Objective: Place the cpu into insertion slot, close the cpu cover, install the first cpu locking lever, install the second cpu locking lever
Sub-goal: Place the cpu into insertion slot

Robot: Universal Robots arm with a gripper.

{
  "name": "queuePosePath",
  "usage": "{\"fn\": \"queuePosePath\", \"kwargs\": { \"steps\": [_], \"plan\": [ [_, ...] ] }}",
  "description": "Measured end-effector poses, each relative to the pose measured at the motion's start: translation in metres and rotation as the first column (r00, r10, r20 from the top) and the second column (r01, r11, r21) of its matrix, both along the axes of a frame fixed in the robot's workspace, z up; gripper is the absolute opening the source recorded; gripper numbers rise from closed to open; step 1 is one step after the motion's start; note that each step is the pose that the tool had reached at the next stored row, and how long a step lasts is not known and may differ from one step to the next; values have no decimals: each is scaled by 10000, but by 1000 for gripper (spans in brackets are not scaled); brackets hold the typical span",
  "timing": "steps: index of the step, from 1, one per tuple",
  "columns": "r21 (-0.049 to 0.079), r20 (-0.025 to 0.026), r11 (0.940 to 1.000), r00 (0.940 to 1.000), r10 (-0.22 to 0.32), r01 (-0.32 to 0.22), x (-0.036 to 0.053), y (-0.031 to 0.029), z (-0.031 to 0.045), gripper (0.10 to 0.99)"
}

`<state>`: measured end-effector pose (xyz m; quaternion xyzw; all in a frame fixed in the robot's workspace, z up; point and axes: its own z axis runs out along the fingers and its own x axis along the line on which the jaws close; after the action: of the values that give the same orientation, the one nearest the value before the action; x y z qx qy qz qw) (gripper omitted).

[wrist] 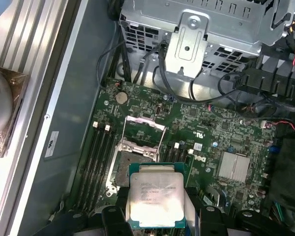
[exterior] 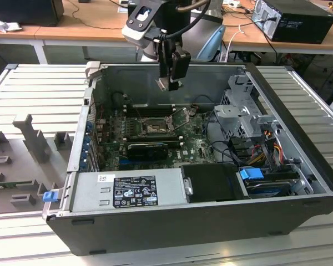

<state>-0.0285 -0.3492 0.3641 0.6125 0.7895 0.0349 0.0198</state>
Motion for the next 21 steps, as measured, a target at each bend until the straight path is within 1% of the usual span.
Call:
{"fn": "queuePosePath", "kwargs": {
  "steps": [5, 9, 12, 17, 21],
  "plan": [
    [1, 1, 9994, 9994, -355, 355, 0, 0, -10, 525],
    [-7, 1, 9974, 9974, -726, 726, 0, 0, -18, 525],
    [-12, 2, 9940, 9940, -1096, 1096, 0, 0, -28, 525],
    [-13, 3, 9889, 9889, -1484, 1484, 0, 0, -35, 525],
    [-17, 3, 9829, 9829, -1844, 1844, 0, 0, -43, 525]
  ]
}}
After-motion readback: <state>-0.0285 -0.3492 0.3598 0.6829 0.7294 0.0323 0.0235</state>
